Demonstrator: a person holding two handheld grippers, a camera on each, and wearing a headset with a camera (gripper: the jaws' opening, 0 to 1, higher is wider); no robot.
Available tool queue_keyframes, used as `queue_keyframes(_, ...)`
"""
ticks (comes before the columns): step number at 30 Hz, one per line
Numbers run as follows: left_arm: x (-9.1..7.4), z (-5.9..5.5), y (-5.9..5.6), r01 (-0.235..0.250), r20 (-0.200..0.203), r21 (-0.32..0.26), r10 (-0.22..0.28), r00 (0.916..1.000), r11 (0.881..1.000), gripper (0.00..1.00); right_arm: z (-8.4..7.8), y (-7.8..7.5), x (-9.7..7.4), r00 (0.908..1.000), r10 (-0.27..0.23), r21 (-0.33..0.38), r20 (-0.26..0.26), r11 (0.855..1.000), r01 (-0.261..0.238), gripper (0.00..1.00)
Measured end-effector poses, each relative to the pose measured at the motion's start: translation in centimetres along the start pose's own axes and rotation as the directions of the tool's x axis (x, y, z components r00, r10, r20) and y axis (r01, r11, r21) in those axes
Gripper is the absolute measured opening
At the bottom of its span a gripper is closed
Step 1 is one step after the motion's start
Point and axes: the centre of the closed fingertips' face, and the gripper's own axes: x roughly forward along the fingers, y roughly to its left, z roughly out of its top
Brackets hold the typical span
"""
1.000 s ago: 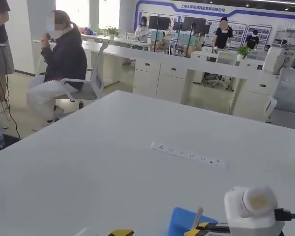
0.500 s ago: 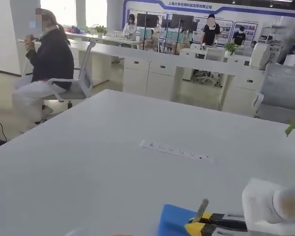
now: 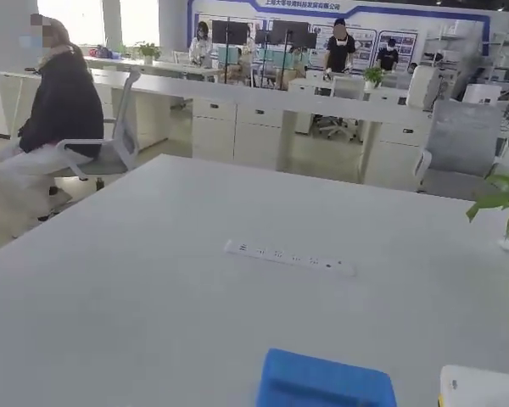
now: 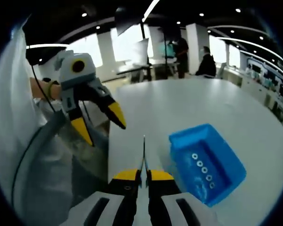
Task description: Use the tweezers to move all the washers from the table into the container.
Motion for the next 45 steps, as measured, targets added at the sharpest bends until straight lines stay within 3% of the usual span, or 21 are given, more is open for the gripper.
queue_keyframes(1, 0.1, 0.3, -0.5, 0.03, -0.004, -0.007, -0.03, 0.9995, 1.0, 0.24, -0.4, 0.6, 0.2, 0.9998, 0.015, -0.009, -0.012, 1.0, -0.015, 0.04)
queue_keyframes(5, 0.7, 0.7, -0.9, 0.071, -0.027, -0.009, -0.071, 0.9971, 0.997, 0.13, -1.0, 2.1, 0.7, 0.9978, 0.06, -0.027, -0.028, 0.998, -0.061, 0.04)
queue_keyframes(9, 1.2, 1.4, -1.4, 0.123, -0.017, -0.03, -0.123, 0.9922, 0.992, 0.06, -1.8, 3.0, 0.8, 0.9939, 0.074, -0.084, -0.081, 0.993, -0.081, 0.04)
queue_keyframes(13, 1.6, 2.0, -2.2, 0.2, -0.007, -0.123, -0.202, 0.9793, 0.972, 0.05, -2.1, 3.6, 0.9, 0.9918, 0.083, -0.11, -0.098, 0.99, -0.094, 0.04)
queue_keyframes(19, 2.3, 2.4, -2.5, 0.225, -0.024, -0.068, -0.227, 0.9736, 0.972, 0.01, -2.7, 3.7, 1.2, 0.9849, 0.066, -0.183, -0.16, 0.978, -0.095, 0.04)
queue_keyframes(25, 2.9, 2.1, -2.9, 0.25, -0.083, 0.001, -0.249, 0.965, 0.968, 0.04, -2.7, 3.7, 1.3, 0.9841, 0.061, -0.203, -0.167, 0.975, -0.095, 0.04)
queue_keyframes(31, 3.4, 2.1, -3.3, 0.27, -0.113, 0.044, -0.264, 0.958, 0.962, 0.07, -2.8, 3.4, 1.3, 0.9812, 0.045, -0.232, -0.187, 0.969, -0.089, 0.04)
queue_keyframes(33, 3.5, 1.7, -3.2, 0.275, -0.149, 0.096, -0.259, 0.9542, 0.957, 0.07, -2.8, 3.3, 1.3, 0.9804, 0.04, -0.239, -0.193, 0.967, -0.086, 0.04)
queue_keyframes(34, 3.7, 1.6, -3.0, 0.263, -0.16, 0.124, -0.242, 0.957, 0.957, 0.06, -2.9, 3.2, 1.3, 0.9796, 0.035, -0.245, -0.198, 0.966, -0.084, 0.04)
queue_keyframes(38, 4.0, 1.6, -3.2, 0.275, -0.169, 0.131, -0.252, 0.9528, 0.952, 0.0, -3.4, 3.0, 1.3, 0.9717, 0.014, -0.283, -0.236, 0.956, -0.083, 0.04)
queue_keyframes(45, 4.6, 0.7, -2.5, 0.287, -0.247, 0.179, -0.239, 0.9391, 0.941, 0.0, -4.2, 2.1, 1.2, 0.9666, -0.02, -0.276, -0.256, 0.96, -0.054, 0.04)
